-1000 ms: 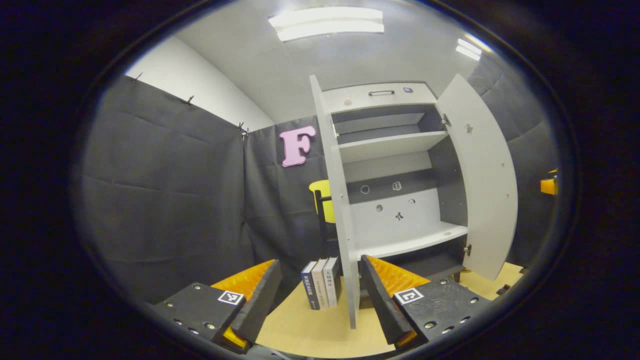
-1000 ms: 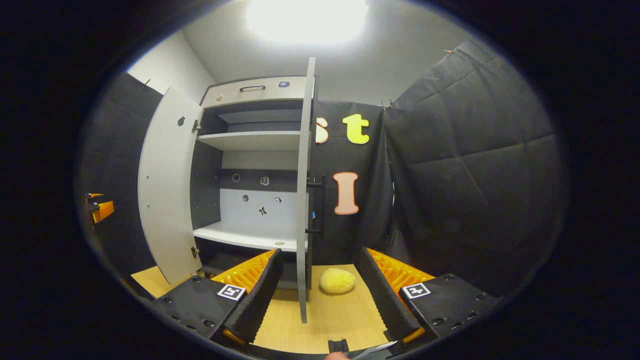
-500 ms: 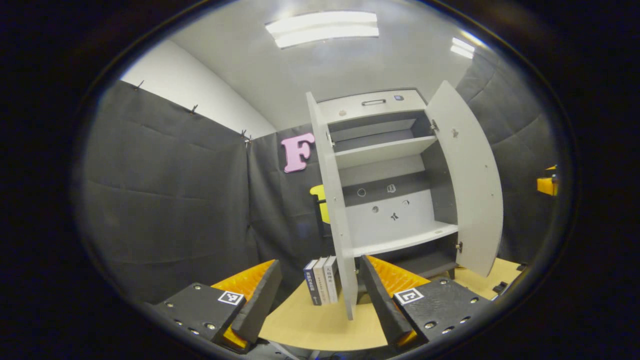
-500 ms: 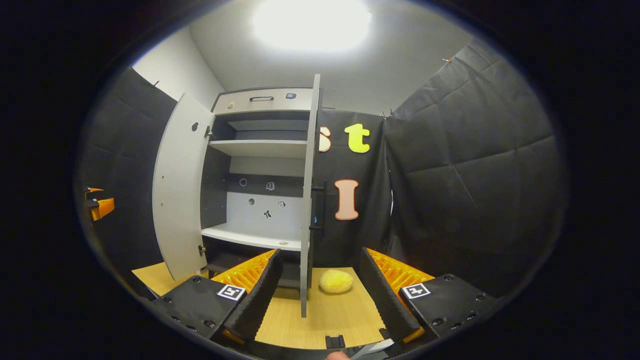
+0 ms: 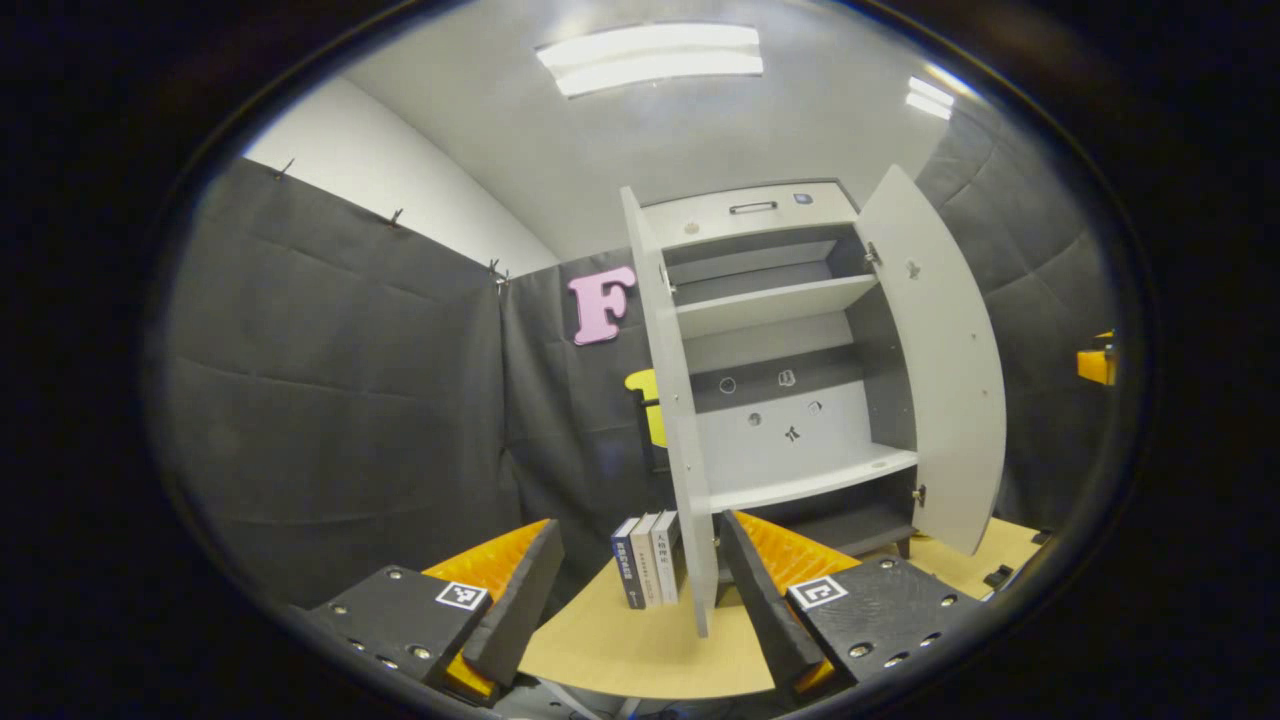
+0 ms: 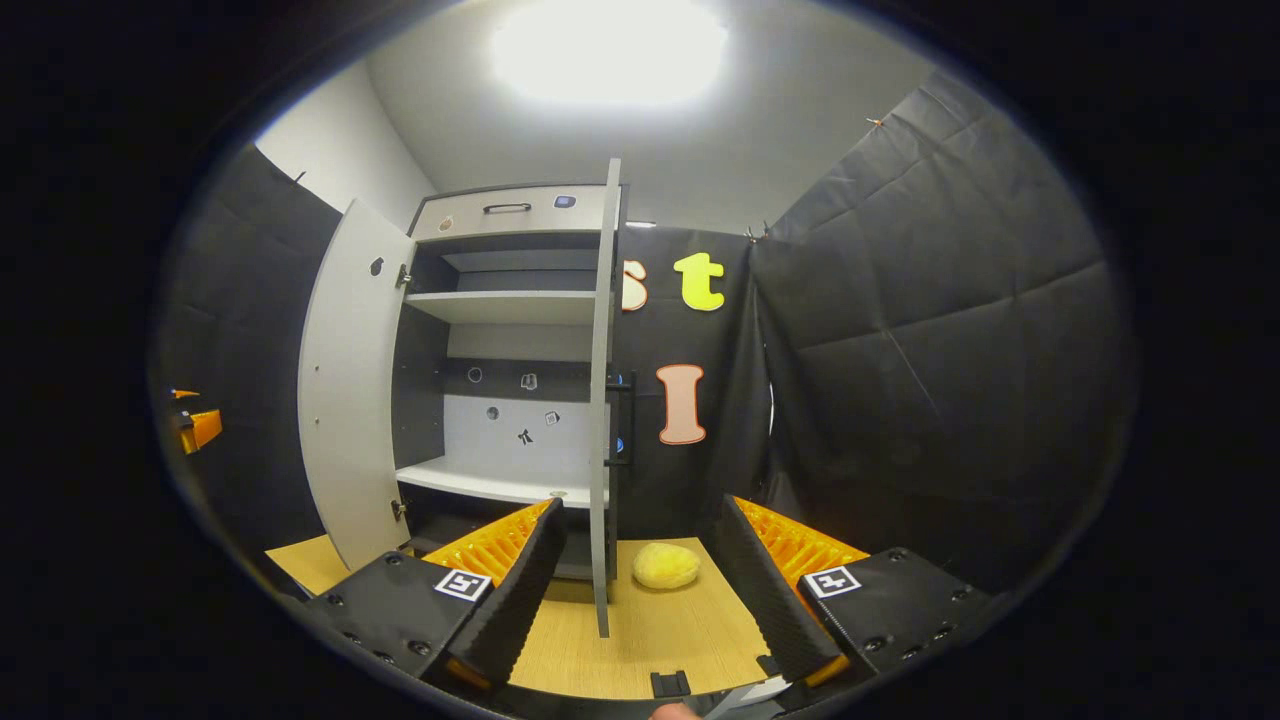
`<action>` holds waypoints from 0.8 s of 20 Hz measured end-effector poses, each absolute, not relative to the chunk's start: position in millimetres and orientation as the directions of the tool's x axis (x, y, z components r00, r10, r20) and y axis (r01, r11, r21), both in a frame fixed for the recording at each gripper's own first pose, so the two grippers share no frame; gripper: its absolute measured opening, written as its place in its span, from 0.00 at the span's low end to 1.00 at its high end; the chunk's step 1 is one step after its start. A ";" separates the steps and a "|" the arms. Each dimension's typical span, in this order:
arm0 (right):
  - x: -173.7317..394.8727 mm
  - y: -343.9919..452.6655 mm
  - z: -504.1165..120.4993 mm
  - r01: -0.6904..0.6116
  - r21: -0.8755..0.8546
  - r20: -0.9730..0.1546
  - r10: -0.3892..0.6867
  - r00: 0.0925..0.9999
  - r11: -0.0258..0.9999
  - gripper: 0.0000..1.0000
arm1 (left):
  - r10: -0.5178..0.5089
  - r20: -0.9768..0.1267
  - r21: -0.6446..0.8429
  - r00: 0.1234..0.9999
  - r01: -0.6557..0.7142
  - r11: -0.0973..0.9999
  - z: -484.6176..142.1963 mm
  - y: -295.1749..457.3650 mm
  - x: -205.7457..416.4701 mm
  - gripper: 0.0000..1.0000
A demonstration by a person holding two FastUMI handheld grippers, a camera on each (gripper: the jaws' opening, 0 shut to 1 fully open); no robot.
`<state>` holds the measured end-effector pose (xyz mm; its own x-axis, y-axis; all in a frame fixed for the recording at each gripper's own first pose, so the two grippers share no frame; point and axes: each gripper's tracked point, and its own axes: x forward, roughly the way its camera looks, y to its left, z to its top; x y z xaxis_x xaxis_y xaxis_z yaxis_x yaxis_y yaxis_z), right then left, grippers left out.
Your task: Open the right door of the double-door shoe cabinet with the right hand, and open the left door with the left hand.
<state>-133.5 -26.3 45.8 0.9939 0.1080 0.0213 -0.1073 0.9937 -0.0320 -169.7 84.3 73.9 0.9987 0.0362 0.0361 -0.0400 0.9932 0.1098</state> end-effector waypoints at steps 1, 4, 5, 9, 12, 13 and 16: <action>-133.0 -26.8 45.4 -0.104 -0.038 0.019 0.104 0.994 0.994 0.98 | 0.036 0.036 0.111 0.999 -0.039 0.993 73.4 84.7 -170.0 0.92; -132.1 -25.9 44.1 -0.104 -0.041 0.015 0.104 0.994 0.994 0.98 | 0.032 0.028 0.108 0.999 -0.035 0.994 72.4 85.0 -170.3 0.92; -131.0 -25.4 43.4 -0.105 -0.040 0.012 0.105 0.994 0.994 0.98 | 0.031 0.027 0.107 0.999 -0.034 0.994 71.4 85.7 -170.1 0.92; -130.3 -24.3 44.4 -0.106 -0.039 0.014 0.107 0.994 0.994 0.98 | 0.040 0.026 0.104 0.999 -0.043 0.994 70.4 87.1 -169.6 0.92; -130.6 -24.9 46.4 -0.104 -0.039 0.018 0.105 0.994 0.994 0.98 | 0.048 0.025 0.098 0.999 -0.050 0.994 70.3 87.9 -169.3 0.92; -131.1 -25.1 46.4 -0.103 -0.038 0.018 0.104 0.994 0.994 0.98 | 0.052 0.026 0.097 0.998 -0.055 0.994 69.7 88.4 -169.7 0.92; -131.0 -25.3 46.3 -0.104 -0.039 0.018 0.105 0.994 0.994 0.98 | 0.058 0.029 0.096 0.998 -0.061 0.994 70.2 88.0 -169.4 0.92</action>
